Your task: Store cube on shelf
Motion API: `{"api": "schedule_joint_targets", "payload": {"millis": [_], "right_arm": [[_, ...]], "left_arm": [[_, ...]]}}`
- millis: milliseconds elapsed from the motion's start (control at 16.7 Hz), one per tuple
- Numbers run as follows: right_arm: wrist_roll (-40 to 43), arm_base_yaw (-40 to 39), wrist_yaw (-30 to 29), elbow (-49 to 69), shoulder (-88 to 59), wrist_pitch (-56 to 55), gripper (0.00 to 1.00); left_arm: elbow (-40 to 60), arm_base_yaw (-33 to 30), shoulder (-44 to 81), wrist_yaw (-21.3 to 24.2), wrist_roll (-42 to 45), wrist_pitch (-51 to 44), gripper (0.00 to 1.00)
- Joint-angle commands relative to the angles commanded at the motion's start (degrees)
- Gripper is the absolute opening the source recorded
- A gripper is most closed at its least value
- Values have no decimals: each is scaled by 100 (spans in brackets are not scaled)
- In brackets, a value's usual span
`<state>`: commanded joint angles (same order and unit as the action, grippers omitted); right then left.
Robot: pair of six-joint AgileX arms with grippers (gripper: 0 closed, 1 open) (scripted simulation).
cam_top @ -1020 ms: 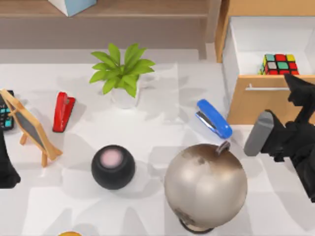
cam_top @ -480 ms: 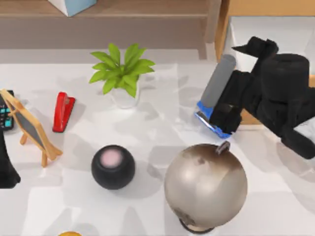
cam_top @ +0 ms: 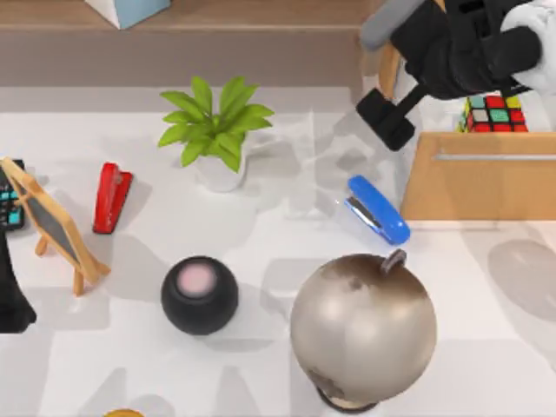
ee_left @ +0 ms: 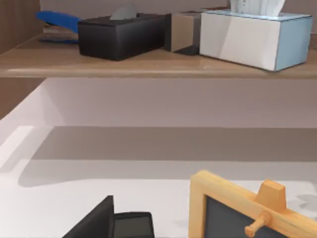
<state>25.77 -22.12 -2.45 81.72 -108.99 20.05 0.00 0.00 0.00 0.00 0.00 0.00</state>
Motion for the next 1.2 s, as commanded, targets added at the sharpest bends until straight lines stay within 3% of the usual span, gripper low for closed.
{"api": "schedule_joint_targets", "payload": {"millis": [300, 600, 900, 1200], "right_arm": [[-1623, 614, 114, 2539, -1057, 3048, 100], [-2890, 1145, 122, 4629, -2220, 5295, 100], [-3576, 1413, 109, 5797, -3065, 6385, 100], [-3628, 1431, 108, 5891, -3140, 6457, 100]], "left_arm": [[0, 0, 0, 0, 0, 0, 100], [0, 0, 0, 0, 0, 0, 100], [0, 0, 0, 0, 0, 0, 100], [0, 0, 0, 0, 0, 0, 100]]}}
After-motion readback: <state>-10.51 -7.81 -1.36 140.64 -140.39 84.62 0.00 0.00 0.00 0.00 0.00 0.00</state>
